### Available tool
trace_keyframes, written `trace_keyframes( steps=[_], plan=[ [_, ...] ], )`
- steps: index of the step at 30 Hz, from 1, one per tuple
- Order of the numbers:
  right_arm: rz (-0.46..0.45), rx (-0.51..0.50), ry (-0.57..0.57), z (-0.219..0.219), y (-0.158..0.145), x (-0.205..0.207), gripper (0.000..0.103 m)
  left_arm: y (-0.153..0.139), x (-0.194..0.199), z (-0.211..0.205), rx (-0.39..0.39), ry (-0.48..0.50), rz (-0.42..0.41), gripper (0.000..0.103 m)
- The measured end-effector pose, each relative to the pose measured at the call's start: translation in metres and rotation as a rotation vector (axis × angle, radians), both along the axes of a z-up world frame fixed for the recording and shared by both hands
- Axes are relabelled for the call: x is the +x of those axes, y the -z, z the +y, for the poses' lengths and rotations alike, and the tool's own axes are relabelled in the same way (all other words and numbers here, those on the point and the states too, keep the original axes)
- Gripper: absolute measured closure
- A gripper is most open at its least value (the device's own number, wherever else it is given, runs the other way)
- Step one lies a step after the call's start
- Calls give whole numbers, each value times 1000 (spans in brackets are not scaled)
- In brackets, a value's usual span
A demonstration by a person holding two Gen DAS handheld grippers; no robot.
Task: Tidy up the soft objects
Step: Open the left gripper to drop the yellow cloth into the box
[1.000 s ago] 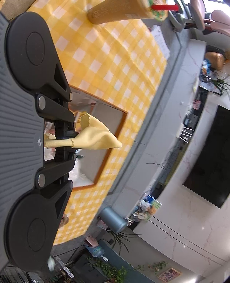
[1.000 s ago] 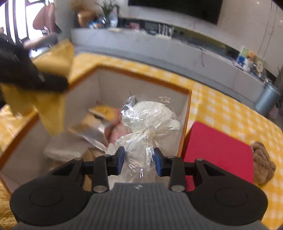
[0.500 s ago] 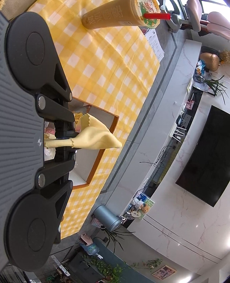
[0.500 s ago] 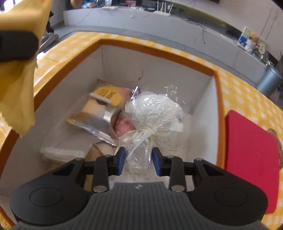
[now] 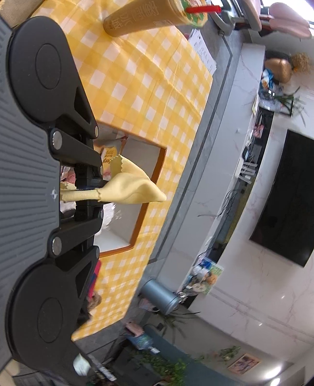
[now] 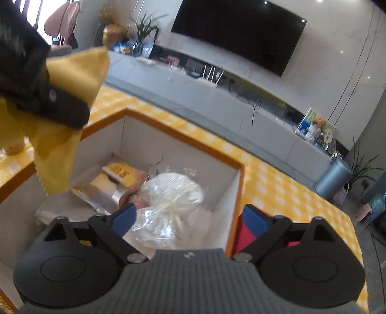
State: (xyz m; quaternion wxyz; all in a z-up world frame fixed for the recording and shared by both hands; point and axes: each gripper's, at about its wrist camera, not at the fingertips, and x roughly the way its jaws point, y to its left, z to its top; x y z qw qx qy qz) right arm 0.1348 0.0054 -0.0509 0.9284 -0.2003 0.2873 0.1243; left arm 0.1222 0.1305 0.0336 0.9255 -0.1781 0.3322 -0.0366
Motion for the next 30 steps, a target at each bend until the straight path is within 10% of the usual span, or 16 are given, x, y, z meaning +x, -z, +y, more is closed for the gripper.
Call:
trace_keyframes(
  steps=[8,25,30],
  plan=[
    [-11,164,49,-67,-46,-11,3,-3,-23,-23,180,134,41,99],
    [56,532,157,-142,-55,-20,3,45,-31,-26,258,147,236,98],
    [67,482,151,-133,-50,-21,3,42,-35,-31,313,141,161,70]
  ],
)
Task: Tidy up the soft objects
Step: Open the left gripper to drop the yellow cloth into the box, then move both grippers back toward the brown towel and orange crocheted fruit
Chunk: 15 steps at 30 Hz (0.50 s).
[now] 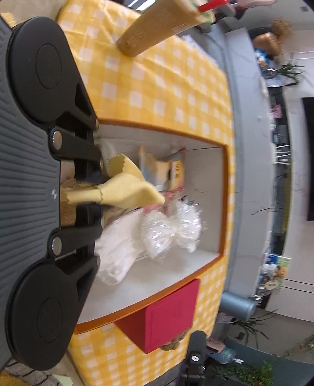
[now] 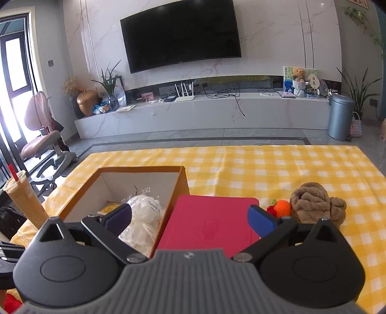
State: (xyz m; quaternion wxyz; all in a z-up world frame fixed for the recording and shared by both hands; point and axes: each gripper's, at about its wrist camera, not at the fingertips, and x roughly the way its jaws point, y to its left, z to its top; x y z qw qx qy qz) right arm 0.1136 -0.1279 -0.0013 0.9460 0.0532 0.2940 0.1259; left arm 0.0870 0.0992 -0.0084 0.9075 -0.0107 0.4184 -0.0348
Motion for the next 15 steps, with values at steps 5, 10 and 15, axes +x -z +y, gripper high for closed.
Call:
trace_keyframes(
  steps=[5,10,15],
  plan=[
    [41,22,14,-4,6,5,3,-15,-12,-3,1,-5,-164,13],
    [44,18,28,-11,4,4,3,-28,-19,-14,11,25,-213,13],
    [31,33,60,-30,-6,-1,3,-41,-27,-30,31,29,-266,13]
  ],
)
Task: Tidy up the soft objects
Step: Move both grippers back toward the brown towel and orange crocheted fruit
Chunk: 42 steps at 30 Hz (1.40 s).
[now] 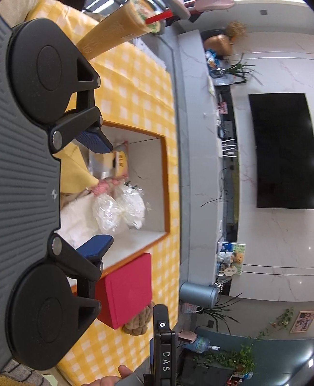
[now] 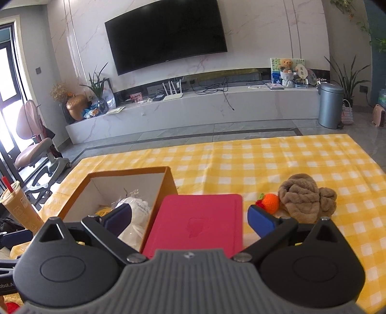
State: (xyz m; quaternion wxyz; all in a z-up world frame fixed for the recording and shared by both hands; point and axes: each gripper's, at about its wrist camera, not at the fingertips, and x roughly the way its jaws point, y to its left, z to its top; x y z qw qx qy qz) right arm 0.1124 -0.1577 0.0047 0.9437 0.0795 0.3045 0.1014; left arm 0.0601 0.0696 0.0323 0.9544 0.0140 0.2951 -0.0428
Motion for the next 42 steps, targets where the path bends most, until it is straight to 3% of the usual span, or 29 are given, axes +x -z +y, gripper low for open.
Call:
trace_keyframes(
  steps=[5,12,18,24,33,36,39,42],
  plan=[
    [-11,-18,54,-25,-12,-7,3,-19,-13,-10,-32,-66,-122,9],
    [1,-79,148,-57,-18,-17,3,-36,-22,-25,-101,-65,-167,9],
    [-6,-71,192,-85,-22,-25,3,-45,-20,-37,-158,-68,-185,9],
    [-19,-84,237,-130,-24,-37,3,-53,-13,-58,-199,-17,-135,9],
    [116,106,366,-203,21,-18,3,-57,6,-114,-146,42,-108,8],
    [123,144,378,-210,36,-8,3,-48,24,-135,-149,97,-40,8],
    [66,103,409,-214,48,2,3,-38,52,-153,-137,198,51,8],
    [-24,-19,398,-208,58,13,3,-25,83,-175,-50,241,97,8]
  ],
)
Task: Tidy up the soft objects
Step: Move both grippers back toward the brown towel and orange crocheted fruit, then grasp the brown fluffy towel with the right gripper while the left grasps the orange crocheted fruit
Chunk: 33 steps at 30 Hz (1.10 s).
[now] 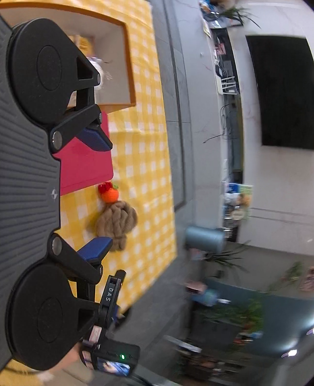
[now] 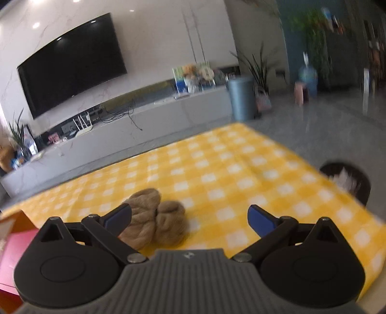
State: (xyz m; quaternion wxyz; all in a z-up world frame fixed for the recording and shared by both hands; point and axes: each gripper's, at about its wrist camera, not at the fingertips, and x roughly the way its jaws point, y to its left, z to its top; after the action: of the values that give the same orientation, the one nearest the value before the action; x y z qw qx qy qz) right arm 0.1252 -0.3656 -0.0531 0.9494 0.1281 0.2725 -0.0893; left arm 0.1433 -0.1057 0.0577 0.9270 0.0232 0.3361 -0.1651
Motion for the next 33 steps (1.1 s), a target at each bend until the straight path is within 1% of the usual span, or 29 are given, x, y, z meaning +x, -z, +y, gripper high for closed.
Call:
trace_keyframes(
  steps=[2,4,7,9,11,13,15,16,17,20,22,24,25,27,29,31,33],
  plan=[
    [36,-72,-43,10,4,11,3,8,23,-14,67,24,12,8],
    [52,-166,-103,24,8,21,3,17,47,-28,127,50,40,8],
    [70,-248,-214,44,14,35,3,32,79,-44,187,77,95,9],
    [94,-312,-293,56,20,45,3,40,97,-54,202,108,133,9],
    [107,-388,-369,69,26,54,3,49,112,-62,218,116,166,9],
    [123,-451,-425,77,34,62,3,56,125,-71,234,153,188,9],
    [148,-484,-458,81,43,69,3,63,138,-76,222,208,231,9],
    [155,-487,-462,82,47,74,3,67,144,-78,215,220,257,9],
    [160,-477,-464,82,52,79,3,70,150,-78,202,211,275,9],
    [192,-409,-460,75,68,98,3,75,165,-74,143,171,299,9],
    [187,-347,-431,67,71,105,5,79,173,-73,124,161,321,9],
    [184,-268,-409,59,70,114,7,83,181,-74,141,152,336,9],
    [181,-250,-399,56,69,117,7,85,184,-75,156,149,344,9],
    [171,-243,-390,55,68,122,8,89,190,-77,179,156,374,9],
    [178,-235,-403,55,71,123,10,94,195,-81,199,183,395,9],
    [210,-254,-407,56,75,125,16,98,198,-85,220,200,390,9],
    [237,-273,-410,56,76,126,29,103,201,-90,233,216,388,9]
  ],
)
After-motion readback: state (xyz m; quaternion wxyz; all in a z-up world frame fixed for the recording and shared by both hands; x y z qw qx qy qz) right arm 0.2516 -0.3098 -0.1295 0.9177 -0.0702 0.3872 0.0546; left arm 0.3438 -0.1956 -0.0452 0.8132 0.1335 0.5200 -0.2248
